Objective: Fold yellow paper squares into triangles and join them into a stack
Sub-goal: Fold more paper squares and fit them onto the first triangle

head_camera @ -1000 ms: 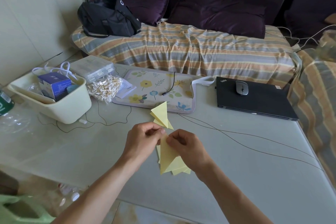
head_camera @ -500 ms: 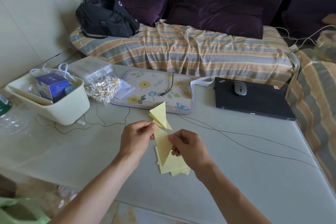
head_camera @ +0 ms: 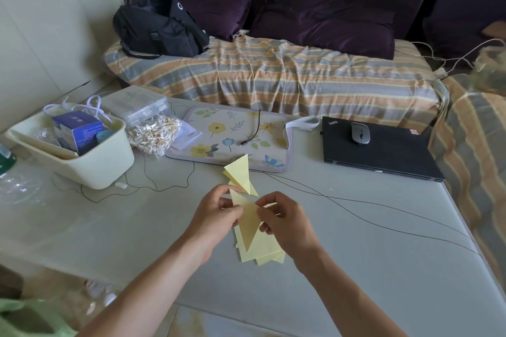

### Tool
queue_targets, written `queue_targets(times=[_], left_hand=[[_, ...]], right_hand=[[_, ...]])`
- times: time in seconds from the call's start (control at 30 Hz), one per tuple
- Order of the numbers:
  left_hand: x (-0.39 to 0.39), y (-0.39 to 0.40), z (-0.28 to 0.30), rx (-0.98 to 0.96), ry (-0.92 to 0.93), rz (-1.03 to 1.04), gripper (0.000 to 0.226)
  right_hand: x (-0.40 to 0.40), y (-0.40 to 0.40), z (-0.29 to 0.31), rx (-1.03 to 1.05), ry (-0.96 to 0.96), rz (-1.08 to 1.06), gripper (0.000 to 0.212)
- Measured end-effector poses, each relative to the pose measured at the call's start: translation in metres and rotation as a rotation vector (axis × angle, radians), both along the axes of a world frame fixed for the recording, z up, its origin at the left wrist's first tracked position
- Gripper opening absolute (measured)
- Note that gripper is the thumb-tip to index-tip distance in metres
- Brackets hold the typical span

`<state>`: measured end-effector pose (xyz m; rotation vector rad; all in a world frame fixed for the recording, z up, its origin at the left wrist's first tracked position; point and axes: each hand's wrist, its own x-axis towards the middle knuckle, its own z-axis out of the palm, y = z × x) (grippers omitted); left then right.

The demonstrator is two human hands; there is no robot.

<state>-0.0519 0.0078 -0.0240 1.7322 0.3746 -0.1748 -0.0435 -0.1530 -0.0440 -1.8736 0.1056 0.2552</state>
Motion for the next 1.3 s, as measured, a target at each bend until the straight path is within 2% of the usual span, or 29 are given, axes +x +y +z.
queue_targets(times=[0.13,0.33,0.47,0.6,0.73,0.9,1.0,1.13,1.3], left_hand=[[0.0005,0.0008,0.0007,0.027,-0.028,-0.009,0.042],[0.0007,0.0001,-0.0013,0.055,-0.071,-0.01,0.017],[0.0028,0.0024,-0.0079,0.184,-0.114,0.013,0.013],[0.0008,0.003,-0.0069,0.256,-0.139,-0.052,0.004],[0.0002,0.0017,-0.0065,0.362,-0.164,-0.148,0.014],[-0.0009,0.0008,-0.0073,0.405,-0.126,-0.228,0.03],[-0.0018,0.0012,-0.0077,0.417,-0.137,-0.165,0.038],[-0.0008,0.0026,-0.0075,0.491,-0.229,-0.115,0.031],[-0.0011,-0.001,-0.0072,0.492,-0.227,-0.163,0.015]], right_hand=[[0.0001,0.0018,0.0026,0.027,-0.011,0.023,0.022],[0.0005,0.0029,0.0013,0.023,-0.02,0.026,0.022],[-0.0007,0.0041,0.0006,0.017,-0.016,0.053,0.024],[-0.0021,0.0043,0.0012,-0.019,-0.022,0.072,0.042],[-0.0034,0.0032,0.0048,-0.004,-0.033,0.089,0.03],[-0.0044,0.0033,0.0056,0.003,-0.05,0.098,0.013],[-0.0024,0.0019,0.0048,-0.002,-0.071,0.056,0.013],[-0.0002,0.001,0.0,0.046,-0.021,0.019,0.012],[0.002,0.0008,-0.0011,0.106,0.041,0.011,0.016]])
